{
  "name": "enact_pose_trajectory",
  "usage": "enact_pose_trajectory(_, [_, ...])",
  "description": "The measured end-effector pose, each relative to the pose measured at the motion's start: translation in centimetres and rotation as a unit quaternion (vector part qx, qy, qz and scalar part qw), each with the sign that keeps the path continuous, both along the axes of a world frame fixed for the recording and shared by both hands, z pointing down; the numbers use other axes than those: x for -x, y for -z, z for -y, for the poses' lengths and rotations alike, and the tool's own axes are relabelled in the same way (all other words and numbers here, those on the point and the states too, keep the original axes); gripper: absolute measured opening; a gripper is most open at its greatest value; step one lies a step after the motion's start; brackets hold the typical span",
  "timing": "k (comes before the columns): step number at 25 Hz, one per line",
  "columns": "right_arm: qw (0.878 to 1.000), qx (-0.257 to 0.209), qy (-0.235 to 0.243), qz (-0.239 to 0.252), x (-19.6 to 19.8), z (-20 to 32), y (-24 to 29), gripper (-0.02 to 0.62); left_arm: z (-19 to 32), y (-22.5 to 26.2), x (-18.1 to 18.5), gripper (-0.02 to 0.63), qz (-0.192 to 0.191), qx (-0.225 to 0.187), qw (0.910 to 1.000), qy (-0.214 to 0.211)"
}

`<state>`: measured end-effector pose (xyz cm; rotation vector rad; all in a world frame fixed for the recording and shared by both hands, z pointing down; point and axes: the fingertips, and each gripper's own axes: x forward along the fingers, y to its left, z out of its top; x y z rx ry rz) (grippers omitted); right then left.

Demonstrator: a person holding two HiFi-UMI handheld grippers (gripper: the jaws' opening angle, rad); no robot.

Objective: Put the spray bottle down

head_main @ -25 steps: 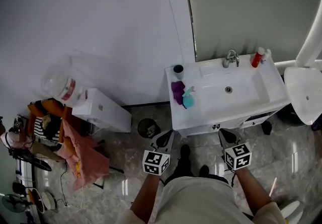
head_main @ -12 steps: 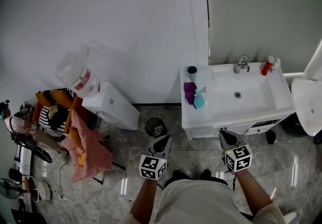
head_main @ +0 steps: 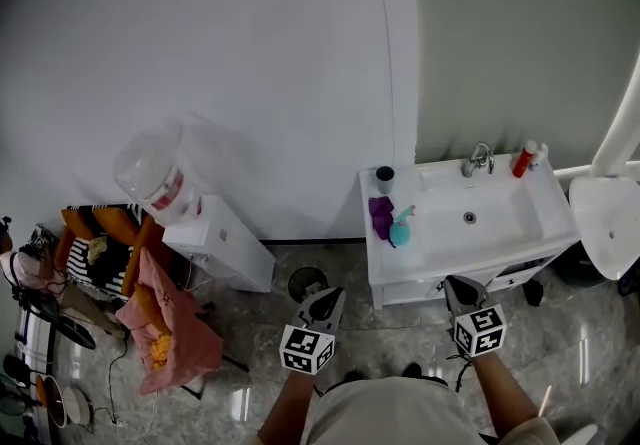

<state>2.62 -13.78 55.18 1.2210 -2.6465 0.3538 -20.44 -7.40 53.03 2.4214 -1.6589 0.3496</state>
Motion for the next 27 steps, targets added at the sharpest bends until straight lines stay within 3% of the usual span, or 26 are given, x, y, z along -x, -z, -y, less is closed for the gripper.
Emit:
enact_pose_trajectory(10, [1.0, -0.015, -0.017, 0.009, 0.1, -0.3, 1.8, 0.011, 1.3, 0.3, -0.9, 0.006, -0.013, -0.008, 0.9993, -0.035])
enact_pose_trajectory(27, [1.0, -0.015, -0.014, 0.015, 0.0, -0.6, 2.4, 0.011, 1.6, 0.6, -1.0, 0.006, -0.028, -0.007, 0.9991, -0.033])
